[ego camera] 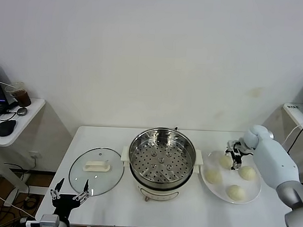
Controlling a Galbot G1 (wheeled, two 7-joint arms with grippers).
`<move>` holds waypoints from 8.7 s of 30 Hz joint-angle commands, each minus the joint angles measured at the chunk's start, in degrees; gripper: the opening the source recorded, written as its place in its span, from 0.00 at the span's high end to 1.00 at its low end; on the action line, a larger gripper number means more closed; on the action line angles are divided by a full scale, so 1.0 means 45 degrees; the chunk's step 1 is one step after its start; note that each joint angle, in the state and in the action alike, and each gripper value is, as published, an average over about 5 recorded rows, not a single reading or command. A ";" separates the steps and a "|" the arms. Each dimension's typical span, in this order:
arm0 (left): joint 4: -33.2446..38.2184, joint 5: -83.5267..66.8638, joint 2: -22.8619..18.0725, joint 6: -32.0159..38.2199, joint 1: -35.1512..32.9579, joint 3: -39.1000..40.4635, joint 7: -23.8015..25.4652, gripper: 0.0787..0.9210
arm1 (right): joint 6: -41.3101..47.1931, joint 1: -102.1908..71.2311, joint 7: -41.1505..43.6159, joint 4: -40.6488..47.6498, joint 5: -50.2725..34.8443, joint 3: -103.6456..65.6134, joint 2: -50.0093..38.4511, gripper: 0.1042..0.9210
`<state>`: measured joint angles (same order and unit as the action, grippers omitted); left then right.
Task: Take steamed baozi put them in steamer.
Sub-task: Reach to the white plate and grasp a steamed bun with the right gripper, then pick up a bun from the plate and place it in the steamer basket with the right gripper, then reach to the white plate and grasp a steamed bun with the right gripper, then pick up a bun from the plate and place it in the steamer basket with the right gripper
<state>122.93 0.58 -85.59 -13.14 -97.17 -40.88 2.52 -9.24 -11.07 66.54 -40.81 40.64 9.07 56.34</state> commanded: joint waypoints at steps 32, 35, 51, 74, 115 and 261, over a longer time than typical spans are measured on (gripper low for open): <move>-0.0020 0.0098 0.0024 0.0022 0.0173 0.0198 -0.0016 0.12 | 0.0689 0.3319 0.1244 -0.1598 -0.4502 0.2712 -0.0990 0.70; 0.0096 0.0097 0.0013 0.0019 0.0222 0.0196 -0.0012 0.12 | 0.0765 0.4880 0.1531 -0.1686 -0.5789 0.3892 -0.0696 0.70; 0.0358 0.0089 -0.0153 0.0020 0.0398 0.0153 -0.0025 0.12 | -0.8267 0.8120 0.2124 -0.0027 -0.7479 0.7003 0.3135 0.69; 0.0522 0.0075 -0.0483 0.0014 0.0378 0.0031 -0.0059 0.12 | -0.8494 0.7283 0.2316 -0.3415 -0.6303 0.9563 0.3598 0.66; 0.0210 0.0075 -0.0584 0.0007 0.0494 0.0115 -0.0066 0.12 | -0.8418 0.5936 0.1974 -0.0939 -0.4822 0.8166 0.4762 0.24; 0.0371 0.0820 -0.0443 -0.0072 0.0697 0.0163 0.0066 0.12 | 0.7291 0.9563 0.2611 -0.8568 -1.0532 1.0894 -0.3185 0.46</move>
<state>124.57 3.51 -87.19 -13.44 -94.09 -40.06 2.82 20.80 8.01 77.46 -74.40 6.81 40.48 41.71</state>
